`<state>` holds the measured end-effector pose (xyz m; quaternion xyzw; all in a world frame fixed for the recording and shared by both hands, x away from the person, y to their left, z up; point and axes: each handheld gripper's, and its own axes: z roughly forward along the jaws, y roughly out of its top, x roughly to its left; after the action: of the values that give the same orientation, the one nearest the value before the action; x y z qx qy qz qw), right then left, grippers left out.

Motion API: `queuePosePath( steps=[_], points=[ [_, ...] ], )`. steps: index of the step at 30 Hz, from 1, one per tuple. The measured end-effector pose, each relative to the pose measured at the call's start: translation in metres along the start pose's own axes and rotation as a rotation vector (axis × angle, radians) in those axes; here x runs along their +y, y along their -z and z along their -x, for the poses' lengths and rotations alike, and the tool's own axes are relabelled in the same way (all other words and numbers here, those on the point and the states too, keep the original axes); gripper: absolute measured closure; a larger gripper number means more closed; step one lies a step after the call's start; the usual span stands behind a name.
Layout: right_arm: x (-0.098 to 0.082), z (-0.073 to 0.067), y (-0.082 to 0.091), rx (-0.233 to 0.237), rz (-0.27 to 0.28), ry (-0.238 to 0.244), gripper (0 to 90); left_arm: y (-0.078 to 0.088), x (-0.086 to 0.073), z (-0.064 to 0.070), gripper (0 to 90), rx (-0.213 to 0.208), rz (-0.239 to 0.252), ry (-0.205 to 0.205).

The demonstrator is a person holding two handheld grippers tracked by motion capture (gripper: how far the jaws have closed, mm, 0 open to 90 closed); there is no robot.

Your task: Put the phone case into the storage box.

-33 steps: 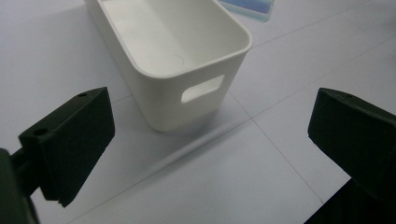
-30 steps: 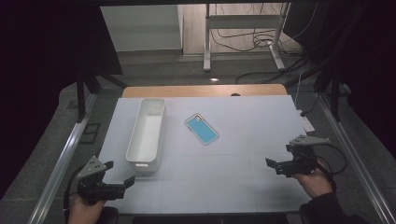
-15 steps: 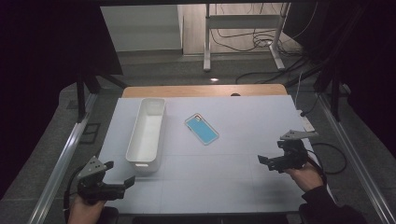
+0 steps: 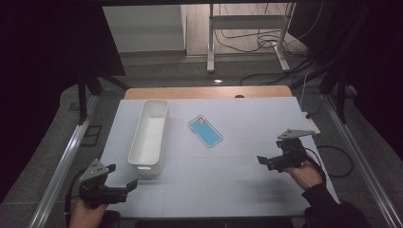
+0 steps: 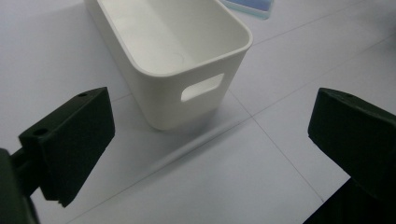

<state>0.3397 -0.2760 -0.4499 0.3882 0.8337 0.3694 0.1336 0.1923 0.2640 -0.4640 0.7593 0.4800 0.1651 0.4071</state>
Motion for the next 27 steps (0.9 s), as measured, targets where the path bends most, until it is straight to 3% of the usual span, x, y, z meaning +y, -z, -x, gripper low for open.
queuePosePath(
  steps=[27],
  points=[
    [0.028, -0.003, -0.032, 0.033, -0.028, 0.026, 0.0, 0.0, 0.0, 0.0, 1.4, -0.003, -0.002, 0.002]
  ],
)
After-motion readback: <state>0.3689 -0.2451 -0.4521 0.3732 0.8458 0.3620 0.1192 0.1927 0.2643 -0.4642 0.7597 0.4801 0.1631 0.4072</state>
